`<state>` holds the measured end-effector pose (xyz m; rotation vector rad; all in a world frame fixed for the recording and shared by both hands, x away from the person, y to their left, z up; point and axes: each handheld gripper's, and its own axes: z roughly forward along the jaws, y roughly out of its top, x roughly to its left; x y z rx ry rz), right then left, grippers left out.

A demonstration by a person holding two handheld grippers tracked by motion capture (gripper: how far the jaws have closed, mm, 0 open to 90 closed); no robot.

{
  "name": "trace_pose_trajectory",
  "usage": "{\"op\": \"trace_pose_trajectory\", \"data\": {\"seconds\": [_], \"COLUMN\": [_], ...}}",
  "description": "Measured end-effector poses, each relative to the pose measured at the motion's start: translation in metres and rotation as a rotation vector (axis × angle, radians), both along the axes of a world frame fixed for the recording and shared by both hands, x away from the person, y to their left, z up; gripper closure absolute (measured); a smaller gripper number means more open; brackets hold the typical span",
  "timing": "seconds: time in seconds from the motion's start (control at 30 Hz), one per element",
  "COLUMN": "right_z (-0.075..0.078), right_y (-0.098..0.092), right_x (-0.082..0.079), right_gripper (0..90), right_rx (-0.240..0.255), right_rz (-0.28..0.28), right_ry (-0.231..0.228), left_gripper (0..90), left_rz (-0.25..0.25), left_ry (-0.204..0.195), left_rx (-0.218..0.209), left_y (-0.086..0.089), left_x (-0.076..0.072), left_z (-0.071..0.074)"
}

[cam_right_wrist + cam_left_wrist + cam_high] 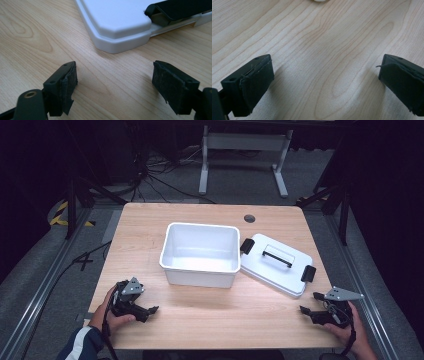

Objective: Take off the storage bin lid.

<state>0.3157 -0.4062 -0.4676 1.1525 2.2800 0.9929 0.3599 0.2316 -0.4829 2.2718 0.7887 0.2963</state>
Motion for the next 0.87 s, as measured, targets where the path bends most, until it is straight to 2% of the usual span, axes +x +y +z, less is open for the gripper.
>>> {"op": "trace_pose_trajectory", "data": {"seconds": [0.87], "right_z": [0.0], "right_y": [0.0], "right_x": [0.0001], "right_gripper": [20.4], "right_rx": [0.0], "right_rz": [0.0], "right_ry": [0.0], "left_gripper": [0.3], "left_rz": [0.0], "left_ry": [0.0], "left_rx": [0.0], "left_y": [0.0], "left_x": [0.0001], "left_z": [0.0]}}
